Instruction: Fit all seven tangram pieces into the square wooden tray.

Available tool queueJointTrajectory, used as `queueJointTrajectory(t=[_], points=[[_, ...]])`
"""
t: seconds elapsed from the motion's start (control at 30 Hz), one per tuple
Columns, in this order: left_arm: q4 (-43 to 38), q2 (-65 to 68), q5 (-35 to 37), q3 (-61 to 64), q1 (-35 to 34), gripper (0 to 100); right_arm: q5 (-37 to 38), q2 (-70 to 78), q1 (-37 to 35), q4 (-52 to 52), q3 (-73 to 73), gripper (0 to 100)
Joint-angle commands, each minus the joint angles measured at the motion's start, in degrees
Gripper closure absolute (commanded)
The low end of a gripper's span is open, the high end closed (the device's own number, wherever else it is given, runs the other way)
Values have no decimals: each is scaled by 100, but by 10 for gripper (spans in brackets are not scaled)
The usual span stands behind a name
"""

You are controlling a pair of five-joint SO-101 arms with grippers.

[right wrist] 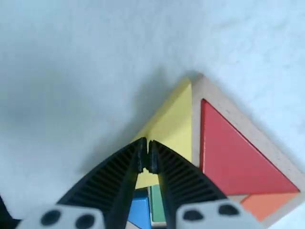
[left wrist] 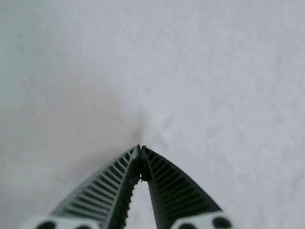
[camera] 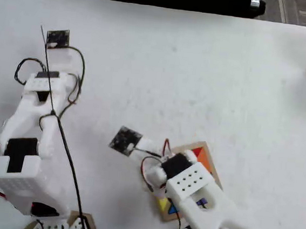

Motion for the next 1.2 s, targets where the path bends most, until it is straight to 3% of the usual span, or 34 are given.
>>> queueJointTrajectory(t=[0.0,0.13,0.43,0.67,0.9,1.03,1.17], points=[[18,-40,-53,-316,-57,974,-62,-110,-163,-462,281,981],[18,-40,-53,-316,-57,974,-62,-127,57,-558,475,981],[18,-40,-53,-308,-57,974,466,-127,1367,-558,484,981],[18,-40,-53,-308,-57,974,703,-136,1508,-523,527,981],[18,-40,-53,-308,-57,974,545,-576,1288,277,-229,981],[9,-40,-53,-308,-57,974,132,-1156,523,699,-413,981],[9,-31,-53,-316,-57,974,-44,-1358,-66,312,70,981]])
